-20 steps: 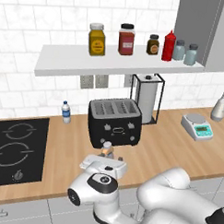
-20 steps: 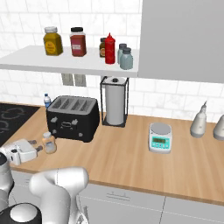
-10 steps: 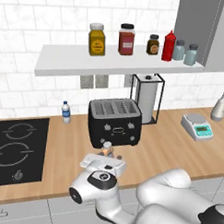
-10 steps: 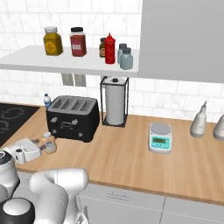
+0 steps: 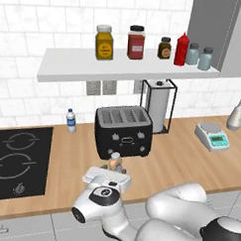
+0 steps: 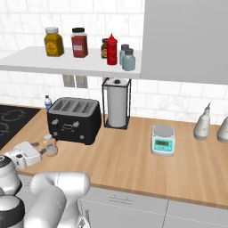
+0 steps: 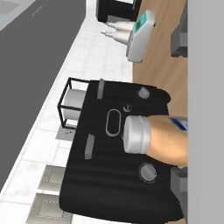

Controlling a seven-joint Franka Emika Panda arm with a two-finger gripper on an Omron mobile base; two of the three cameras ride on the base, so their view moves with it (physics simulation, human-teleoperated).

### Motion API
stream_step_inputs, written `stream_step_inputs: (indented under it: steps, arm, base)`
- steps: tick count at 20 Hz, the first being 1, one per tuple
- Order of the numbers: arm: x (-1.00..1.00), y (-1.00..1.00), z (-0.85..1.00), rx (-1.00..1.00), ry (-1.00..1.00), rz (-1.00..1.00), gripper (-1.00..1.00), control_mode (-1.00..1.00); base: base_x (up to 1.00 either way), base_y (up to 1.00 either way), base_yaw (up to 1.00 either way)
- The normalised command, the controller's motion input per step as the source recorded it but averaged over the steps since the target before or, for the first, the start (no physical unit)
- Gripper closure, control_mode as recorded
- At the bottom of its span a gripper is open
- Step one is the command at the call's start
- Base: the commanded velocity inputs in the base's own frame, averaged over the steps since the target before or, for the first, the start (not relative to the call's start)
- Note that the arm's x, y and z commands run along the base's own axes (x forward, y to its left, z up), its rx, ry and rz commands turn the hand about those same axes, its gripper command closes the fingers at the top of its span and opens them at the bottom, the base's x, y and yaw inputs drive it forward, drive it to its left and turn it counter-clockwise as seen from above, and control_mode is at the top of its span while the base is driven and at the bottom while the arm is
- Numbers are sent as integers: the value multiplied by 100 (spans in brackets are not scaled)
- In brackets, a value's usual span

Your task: Put the shaker and condiment bottle from the counter next to their counterparts in the cabinet.

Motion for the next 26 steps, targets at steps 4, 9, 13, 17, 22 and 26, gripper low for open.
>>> stream_step_inputs:
  steps: [4, 9, 13, 17, 22, 26]
  arm:
    - [0, 1, -3, 0, -11, 0, -100, -100]
    - [3, 0, 0, 0, -4, 0, -100, -100]
    - [21, 0, 1, 5, 6, -1, -100, -100]
    - [20, 0, 0, 5, 10, 0, -100, -100]
    - [6, 0, 0, 3, 3, 0, -100, -100]
    - [3, -12, 0, 4, 9, -1, -100, -100]
  base:
    - [0, 0, 0]
    - [0, 0, 0]
    - [0, 0, 0]
    - [0, 0, 0]
    - [0, 0, 0]
    - [0, 0, 0]
